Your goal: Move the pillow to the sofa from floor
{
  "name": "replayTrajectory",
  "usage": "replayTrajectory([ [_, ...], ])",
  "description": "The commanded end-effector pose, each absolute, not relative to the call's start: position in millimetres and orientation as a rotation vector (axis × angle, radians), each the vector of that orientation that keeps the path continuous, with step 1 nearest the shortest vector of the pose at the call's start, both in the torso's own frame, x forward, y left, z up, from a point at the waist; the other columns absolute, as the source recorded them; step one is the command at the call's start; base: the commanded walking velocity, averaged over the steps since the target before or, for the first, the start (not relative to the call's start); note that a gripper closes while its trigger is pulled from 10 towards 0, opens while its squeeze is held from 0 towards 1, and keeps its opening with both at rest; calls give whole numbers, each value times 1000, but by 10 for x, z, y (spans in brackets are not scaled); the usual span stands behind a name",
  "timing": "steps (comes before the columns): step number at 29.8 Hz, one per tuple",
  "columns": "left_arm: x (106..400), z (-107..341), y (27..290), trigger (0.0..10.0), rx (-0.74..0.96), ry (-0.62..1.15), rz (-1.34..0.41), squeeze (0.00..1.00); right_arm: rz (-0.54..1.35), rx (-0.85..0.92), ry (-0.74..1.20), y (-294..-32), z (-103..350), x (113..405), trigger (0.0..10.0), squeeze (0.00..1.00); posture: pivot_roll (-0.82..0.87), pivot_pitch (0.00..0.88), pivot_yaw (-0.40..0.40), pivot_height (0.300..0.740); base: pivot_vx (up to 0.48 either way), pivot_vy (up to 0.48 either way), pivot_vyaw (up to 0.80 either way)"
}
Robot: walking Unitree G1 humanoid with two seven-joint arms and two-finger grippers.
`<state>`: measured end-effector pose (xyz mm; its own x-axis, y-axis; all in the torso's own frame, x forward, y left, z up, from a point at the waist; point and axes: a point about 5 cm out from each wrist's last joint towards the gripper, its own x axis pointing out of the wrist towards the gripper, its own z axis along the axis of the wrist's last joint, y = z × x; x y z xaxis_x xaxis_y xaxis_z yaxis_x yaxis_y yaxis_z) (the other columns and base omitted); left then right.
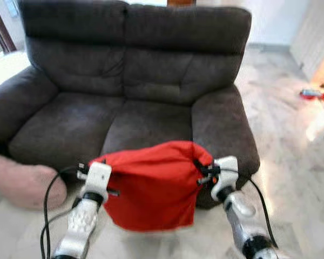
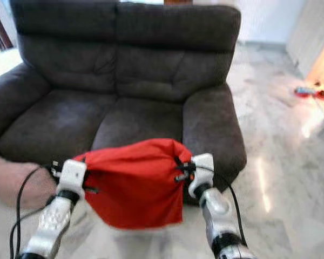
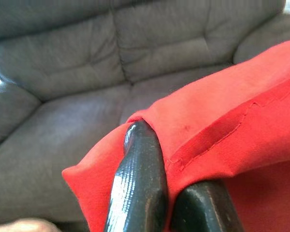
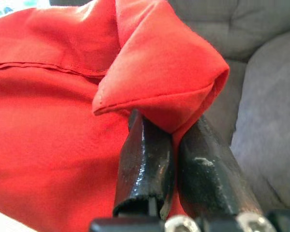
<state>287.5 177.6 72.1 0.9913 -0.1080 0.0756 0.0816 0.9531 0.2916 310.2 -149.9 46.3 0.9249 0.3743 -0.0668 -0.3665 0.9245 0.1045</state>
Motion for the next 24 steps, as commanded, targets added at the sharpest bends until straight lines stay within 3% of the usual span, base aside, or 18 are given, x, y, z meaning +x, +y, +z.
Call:
replayTrajectory([
  [1,2945,1033,1804,10000,312,-224,-66,0,343,80,-88,-1539,801,3254,10000,0,142,43,-82,740,0,0,0],
  [8,2939,1280,1795,10000,305,-322,-53,0,315,80,-195,-1532,1038,3320,10000,0,144,40,-80,740,0,0,0],
  [24,2788,1329,1659,10000,318,-324,-90,0,257,107,-233,-1490,1058,3154,10000,0,164,0,-72,740,0,0,0],
])
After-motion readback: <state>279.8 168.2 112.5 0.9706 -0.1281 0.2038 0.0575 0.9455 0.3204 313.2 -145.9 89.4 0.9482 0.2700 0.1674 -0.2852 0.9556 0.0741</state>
